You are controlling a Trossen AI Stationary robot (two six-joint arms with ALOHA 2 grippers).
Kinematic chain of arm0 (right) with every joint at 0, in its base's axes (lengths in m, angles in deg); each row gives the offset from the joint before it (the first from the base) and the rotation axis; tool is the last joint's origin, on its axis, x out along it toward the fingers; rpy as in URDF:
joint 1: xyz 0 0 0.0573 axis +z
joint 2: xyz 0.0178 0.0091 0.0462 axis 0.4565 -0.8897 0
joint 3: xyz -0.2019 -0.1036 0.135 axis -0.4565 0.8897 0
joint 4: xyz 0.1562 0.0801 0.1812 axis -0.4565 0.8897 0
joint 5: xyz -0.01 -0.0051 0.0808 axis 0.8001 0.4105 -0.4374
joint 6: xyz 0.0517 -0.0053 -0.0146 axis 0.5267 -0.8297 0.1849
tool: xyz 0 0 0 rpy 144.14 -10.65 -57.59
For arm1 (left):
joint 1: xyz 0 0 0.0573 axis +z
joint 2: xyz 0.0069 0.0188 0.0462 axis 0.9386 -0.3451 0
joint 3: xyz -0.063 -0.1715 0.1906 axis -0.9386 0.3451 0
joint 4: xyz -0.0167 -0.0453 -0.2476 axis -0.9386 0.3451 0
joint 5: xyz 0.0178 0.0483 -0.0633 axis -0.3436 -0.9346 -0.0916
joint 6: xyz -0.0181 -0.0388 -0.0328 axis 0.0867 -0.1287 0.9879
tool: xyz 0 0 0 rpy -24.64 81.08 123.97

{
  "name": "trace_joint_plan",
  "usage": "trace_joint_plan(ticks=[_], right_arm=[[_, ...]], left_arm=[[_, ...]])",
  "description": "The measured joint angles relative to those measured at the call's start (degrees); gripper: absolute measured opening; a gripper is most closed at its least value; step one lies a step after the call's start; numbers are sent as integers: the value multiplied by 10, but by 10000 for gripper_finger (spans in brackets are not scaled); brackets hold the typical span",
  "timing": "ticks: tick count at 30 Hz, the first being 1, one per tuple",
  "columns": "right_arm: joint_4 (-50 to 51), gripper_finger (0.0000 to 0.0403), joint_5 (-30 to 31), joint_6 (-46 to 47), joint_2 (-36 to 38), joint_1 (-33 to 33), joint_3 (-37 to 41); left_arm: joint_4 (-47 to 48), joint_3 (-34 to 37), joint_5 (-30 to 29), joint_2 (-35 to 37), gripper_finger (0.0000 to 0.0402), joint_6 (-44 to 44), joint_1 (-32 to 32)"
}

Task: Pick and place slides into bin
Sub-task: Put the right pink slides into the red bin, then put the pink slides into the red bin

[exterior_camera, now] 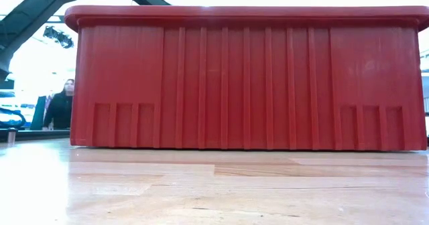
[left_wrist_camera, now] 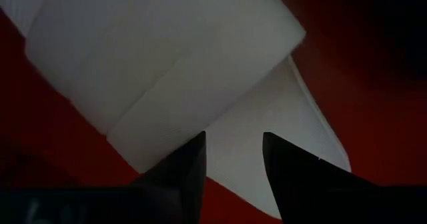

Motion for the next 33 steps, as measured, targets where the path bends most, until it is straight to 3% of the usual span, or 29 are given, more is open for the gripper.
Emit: trace_joint_plan(ticks=[13,21,28,31,33], right_arm=[[0,209,-2,-9,0,11,0],[3,209,-2,-28,0,47,0],[27,209,20,-28,2,105,0],[44,209,48,-29,7,142,0],[49,209,59,-35,13,162,0]], left_arm=[[48,-31,-6,0,139,-8,9],[124,-199,-4,12,135,-86,-55],[182,-365,-4,41,122,-92,-145],[192,-410,-4,59,122,-91,-194],[174,-398,-3,90,124,-80,-233]])
